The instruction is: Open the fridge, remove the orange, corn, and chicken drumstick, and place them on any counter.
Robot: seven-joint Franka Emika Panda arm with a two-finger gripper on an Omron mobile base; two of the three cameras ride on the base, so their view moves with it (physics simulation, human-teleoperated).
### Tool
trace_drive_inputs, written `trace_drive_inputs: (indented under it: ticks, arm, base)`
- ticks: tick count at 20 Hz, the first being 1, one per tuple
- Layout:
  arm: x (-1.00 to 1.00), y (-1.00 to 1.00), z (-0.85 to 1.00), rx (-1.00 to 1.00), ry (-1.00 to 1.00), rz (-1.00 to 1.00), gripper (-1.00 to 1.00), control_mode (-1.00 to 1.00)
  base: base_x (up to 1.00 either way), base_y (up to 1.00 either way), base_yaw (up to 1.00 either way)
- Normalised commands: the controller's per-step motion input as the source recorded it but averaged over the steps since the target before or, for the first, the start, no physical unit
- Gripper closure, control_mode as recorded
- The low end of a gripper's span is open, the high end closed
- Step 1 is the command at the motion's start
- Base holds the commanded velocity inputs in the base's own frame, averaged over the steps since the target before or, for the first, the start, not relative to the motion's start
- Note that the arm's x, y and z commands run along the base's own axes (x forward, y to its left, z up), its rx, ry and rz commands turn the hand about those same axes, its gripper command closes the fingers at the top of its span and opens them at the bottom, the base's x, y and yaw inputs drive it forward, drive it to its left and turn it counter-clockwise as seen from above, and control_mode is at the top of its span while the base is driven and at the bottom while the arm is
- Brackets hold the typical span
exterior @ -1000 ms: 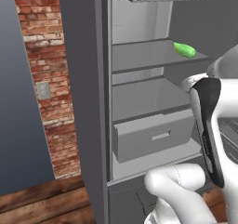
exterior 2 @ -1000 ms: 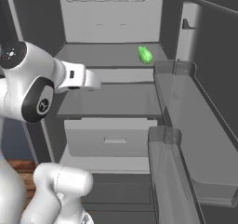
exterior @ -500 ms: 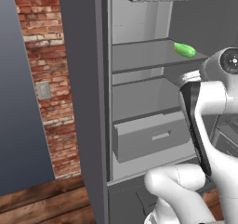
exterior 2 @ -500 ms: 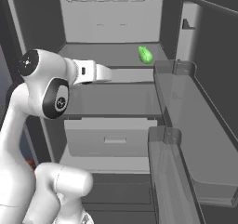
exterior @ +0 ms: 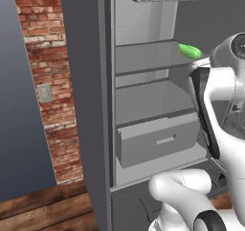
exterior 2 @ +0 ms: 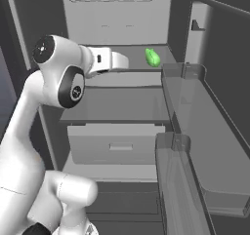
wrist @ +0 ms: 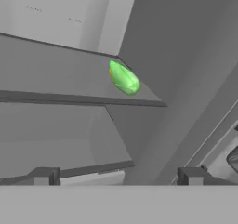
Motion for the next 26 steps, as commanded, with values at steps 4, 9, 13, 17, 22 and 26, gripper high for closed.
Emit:
trace_drive_inputs:
  ticks: [4, 9, 13, 17, 22, 26]
  arm:
    - [0.72, -0.22, -0.04, 0.0, 0.01, 0.0, -1.0, -1.0]
    - [0.83, -0.23, -0.05, 0.0, 0.07, 0.0, -1.0, -1.0]
    - [0.71, -0.36, 0.0, 0.0, 0.09, 0.0, -1.0, -1.0]
    - [0.69, -0.46, 0.0, 0.0, 0.15, 0.0, -1.0, -1.0]
    - [0.74, -0.27, -0.11, 0.0, 0.1, 0.0, -1.0, -1.0]
    - [0.75, -0.11, -0.12, 0.0, 0.05, 0.0, -1.0, -1.0]
  base:
    - [0.0, 0.0, 0.0]
    - [0.0, 0.0, 0.0]
    - [0.0, 0.0, 0.0]
    - [0.0, 0.0, 0.0]
    - [0.0, 0.0, 0.0]
    - [0.0, 0.0, 0.0]
